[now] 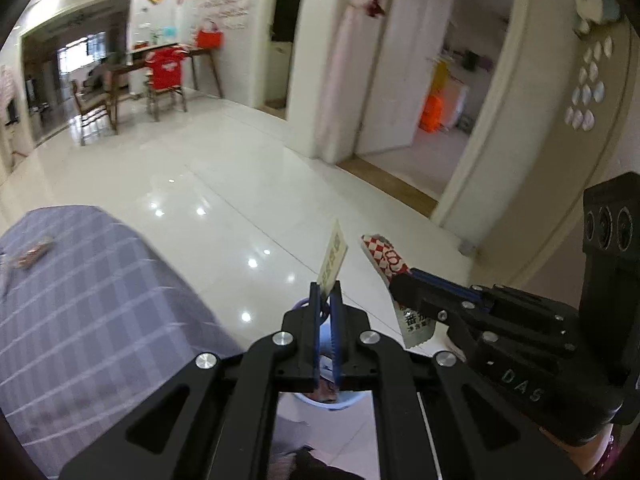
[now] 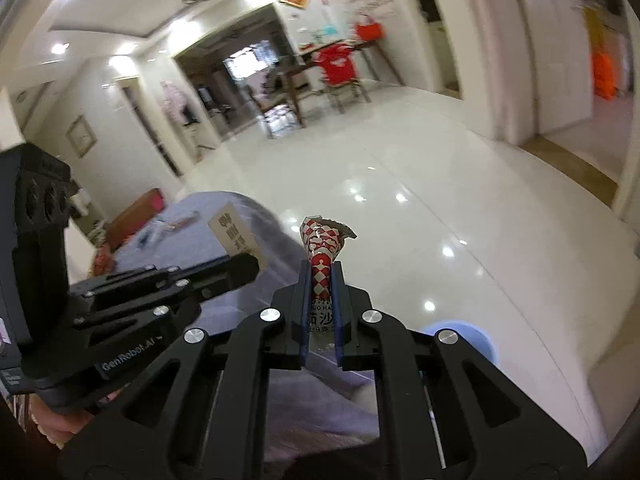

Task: Collect trash
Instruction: 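Carry the snack bar and tag over the blue bin and open both tools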

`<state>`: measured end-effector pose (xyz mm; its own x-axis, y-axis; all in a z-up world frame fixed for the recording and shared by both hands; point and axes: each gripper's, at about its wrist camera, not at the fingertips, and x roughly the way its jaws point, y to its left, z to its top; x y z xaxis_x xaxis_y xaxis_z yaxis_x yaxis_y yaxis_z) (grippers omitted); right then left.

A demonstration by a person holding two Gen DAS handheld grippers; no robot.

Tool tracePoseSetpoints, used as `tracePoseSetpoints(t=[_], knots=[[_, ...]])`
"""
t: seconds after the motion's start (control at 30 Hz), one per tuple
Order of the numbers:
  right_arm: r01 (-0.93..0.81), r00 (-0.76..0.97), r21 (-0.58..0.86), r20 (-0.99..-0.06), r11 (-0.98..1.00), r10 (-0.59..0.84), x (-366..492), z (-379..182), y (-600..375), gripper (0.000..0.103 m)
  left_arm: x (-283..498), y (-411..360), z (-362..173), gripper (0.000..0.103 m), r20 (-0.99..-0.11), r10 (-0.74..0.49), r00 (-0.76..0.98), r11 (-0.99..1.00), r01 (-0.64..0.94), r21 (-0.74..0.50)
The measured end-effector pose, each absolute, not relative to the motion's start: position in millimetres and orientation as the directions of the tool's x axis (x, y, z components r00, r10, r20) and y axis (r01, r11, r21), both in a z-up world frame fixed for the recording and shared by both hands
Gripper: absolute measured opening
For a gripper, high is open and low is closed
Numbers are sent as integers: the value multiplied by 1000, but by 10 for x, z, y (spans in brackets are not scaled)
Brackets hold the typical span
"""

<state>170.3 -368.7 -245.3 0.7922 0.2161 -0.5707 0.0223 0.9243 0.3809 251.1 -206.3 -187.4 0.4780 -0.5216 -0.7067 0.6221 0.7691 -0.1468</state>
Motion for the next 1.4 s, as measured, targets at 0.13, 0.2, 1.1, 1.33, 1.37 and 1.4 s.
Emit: tracePoseSetpoints(t=[0.13, 0.2, 1.1, 1.33, 1.37, 1.4], knots=[[84, 777, 396, -600, 914, 188, 1636, -2675, -3948, 10, 2508, -2401, -2078, 4, -732, -512, 449, 755, 642, -134], [108, 771, 401, -612, 910, 179, 1647, -2776, -4035, 10, 2532, -2512, -2178, 4, -748, -503, 433, 753, 644, -134], [300, 774, 469, -628, 831, 75, 1445, -3219, -4724, 55, 2650, -3032, -2806, 5, -831, -406, 380, 745, 664, -60], [320, 790, 474, -611, 820, 45, 1386, -3152, -4825, 57, 2779, -3164, -2908, 66, -864, -367, 345, 761, 646, -65], [322, 791, 476, -611, 818, 44, 1388, -3151, -4827, 57, 2767, -3143, -2899, 71, -856, -368, 363, 763, 644, -54], [325, 790, 478, -611, 816, 43, 1387, -3154, -4837, 58, 2750, -3134, -2873, 71, -845, -370, 386, 763, 646, -39]])
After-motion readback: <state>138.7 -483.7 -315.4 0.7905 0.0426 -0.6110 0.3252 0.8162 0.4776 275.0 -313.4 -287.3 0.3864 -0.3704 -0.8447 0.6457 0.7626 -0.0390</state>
